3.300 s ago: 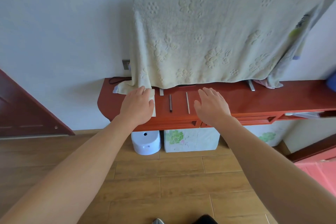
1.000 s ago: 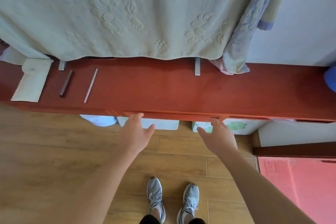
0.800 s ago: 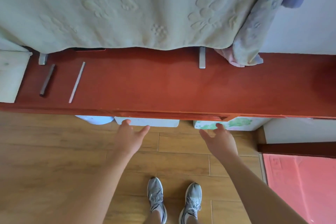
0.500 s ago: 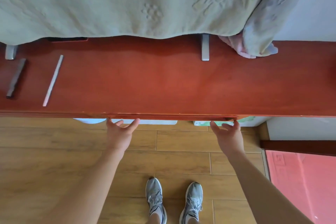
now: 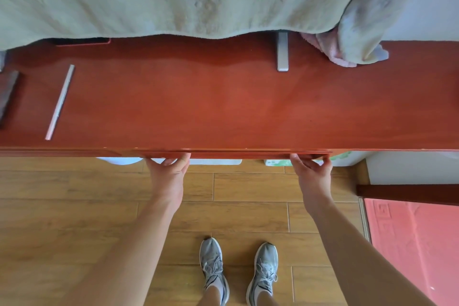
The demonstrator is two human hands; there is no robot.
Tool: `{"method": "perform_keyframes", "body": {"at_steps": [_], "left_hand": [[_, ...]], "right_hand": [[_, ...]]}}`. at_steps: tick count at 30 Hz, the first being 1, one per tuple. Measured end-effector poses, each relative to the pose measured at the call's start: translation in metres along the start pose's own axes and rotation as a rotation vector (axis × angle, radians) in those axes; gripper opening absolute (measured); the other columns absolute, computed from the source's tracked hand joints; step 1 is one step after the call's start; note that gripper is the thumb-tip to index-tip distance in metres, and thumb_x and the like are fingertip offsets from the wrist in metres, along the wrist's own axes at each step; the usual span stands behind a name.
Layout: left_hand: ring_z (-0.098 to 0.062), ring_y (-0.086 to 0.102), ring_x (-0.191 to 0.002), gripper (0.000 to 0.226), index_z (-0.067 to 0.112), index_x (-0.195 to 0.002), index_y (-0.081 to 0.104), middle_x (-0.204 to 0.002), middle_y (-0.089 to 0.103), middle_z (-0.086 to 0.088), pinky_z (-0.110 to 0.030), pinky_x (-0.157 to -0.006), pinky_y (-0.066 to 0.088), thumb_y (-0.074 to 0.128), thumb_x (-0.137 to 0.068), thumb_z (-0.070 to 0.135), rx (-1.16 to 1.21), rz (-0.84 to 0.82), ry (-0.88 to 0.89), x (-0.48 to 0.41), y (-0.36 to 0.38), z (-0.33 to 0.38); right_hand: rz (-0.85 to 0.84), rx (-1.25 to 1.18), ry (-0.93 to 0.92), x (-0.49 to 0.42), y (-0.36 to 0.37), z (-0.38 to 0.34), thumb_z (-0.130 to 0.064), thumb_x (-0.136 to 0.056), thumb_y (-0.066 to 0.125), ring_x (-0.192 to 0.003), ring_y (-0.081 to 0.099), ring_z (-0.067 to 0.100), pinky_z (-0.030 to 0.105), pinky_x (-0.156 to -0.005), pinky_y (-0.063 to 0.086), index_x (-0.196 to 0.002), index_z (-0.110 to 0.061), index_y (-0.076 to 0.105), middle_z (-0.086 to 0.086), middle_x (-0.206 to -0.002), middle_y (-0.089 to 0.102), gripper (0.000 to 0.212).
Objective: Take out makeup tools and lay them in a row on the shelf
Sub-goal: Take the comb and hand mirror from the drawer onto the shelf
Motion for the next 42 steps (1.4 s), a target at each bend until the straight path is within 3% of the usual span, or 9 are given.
{"method": "perform_keyframes", "body": {"at_steps": [7,17,21,26,30,33,37,40,42], "left_hand": [[-0.025,0.052,-0.133,0.098,0.032,-0.142,0.032,-0.140,0.054,-0.016,-0.034,-0.093,0.056,0.087,-0.062,0.017,0.010,-0.015,0.008,0.016,-0.016,-0.015],[-0.029,0.059,-0.118,0.104,0.035,-0.140,0.033,-0.128,0.057,-0.025,-0.029,-0.084,0.057,0.092,-0.055,0.023,0.013,-0.009,0.030,0.075,-0.064,-0.043],[-0.023,0.058,-0.114,0.087,0.046,-0.126,0.036,-0.123,0.055,-0.024,-0.027,-0.084,0.057,0.086,-0.062,0.014,0.005,-0.005,0.030,0.096,-0.078,-0.054],[-0.033,0.049,-0.134,0.097,0.029,-0.142,0.029,-0.139,0.044,-0.032,-0.037,-0.095,0.056,0.083,-0.065,0.007,0.021,0.031,0.012,0.117,-0.096,-0.065],[-0.034,0.049,-0.134,0.091,0.031,-0.135,0.032,-0.141,0.042,-0.034,-0.044,-0.102,0.052,0.087,-0.067,0.007,0.028,0.012,-0.008,0.130,-0.104,-0.071],[-0.030,0.057,-0.121,0.096,0.027,-0.134,0.035,-0.131,0.052,-0.031,-0.042,-0.097,0.055,0.091,-0.056,0.018,0.014,-0.007,-0.009,0.138,-0.109,-0.072],[-0.022,0.057,-0.102,0.088,0.033,-0.133,0.028,-0.098,0.054,-0.013,-0.046,-0.106,0.048,0.084,-0.072,0.002,-0.003,-0.003,-0.022,0.145,-0.115,-0.078],[-0.022,0.055,-0.105,0.095,0.034,-0.133,0.024,-0.100,0.049,-0.011,-0.046,-0.108,0.046,0.085,-0.066,0.008,-0.012,0.002,-0.047,0.148,-0.117,-0.080],[-0.020,0.059,-0.103,0.101,0.030,-0.146,0.018,-0.105,0.049,-0.014,-0.048,-0.111,0.043,0.082,-0.075,0.000,-0.015,0.019,-0.066,0.150,-0.118,-0.080]], "right_hand": [[0.022,-0.036,-0.038,0.017,-0.009,0.014,-0.016,-0.083,0.077,-0.092,0.065,0.009,0.034,-0.097,0.046,-0.145,-0.014,0.022,-0.006,-0.090,0.072,0.083],[0.027,-0.016,-0.065,0.079,-0.044,0.051,-0.009,-0.086,0.072,-0.075,0.063,-0.010,0.013,-0.073,0.043,-0.145,-0.010,0.023,-0.004,-0.094,0.068,0.076],[0.018,-0.008,-0.062,0.098,-0.060,0.069,-0.011,-0.084,0.075,-0.080,0.065,-0.007,0.017,-0.078,0.044,-0.144,-0.013,0.025,-0.005,-0.095,0.070,0.078],[0.010,-0.012,-0.053,0.118,-0.075,0.084,-0.012,-0.082,0.076,-0.087,0.066,0.000,0.020,-0.083,0.045,-0.143,-0.012,0.027,-0.005,-0.094,0.071,0.078],[0.022,-0.007,-0.049,0.130,-0.082,0.092,-0.012,-0.083,0.076,-0.087,0.065,-0.001,0.020,-0.083,0.047,-0.147,-0.013,0.022,-0.005,-0.094,0.070,0.084],[0.028,-0.002,-0.044,0.136,-0.086,0.096,-0.010,-0.083,0.076,-0.087,0.065,0.001,0.021,-0.085,0.047,-0.147,-0.011,0.022,-0.001,-0.098,0.069,0.084],[0.020,-0.008,-0.029,0.142,-0.091,0.102,-0.009,-0.083,0.075,-0.088,0.064,0.000,0.016,-0.078,0.045,-0.147,-0.012,0.022,0.002,-0.103,0.069,0.083],[0.029,0.000,-0.016,0.145,-0.094,0.105,-0.009,-0.083,0.075,-0.092,0.064,0.002,0.015,-0.074,0.042,-0.148,-0.012,0.020,0.002,-0.106,0.068,0.086],[0.037,0.018,-0.012,0.146,-0.095,0.105,-0.010,-0.083,0.075,-0.094,0.063,0.003,0.015,-0.075,0.042,-0.149,-0.013,0.019,0.000,-0.104,0.067,0.086]]}}
Point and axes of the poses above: each hand's wrist, its own x-axis away from the middle knuckle, its own y-axis out of the palm, z = x × y, the point moved 3 cm from there along -x, towards the middle knuckle
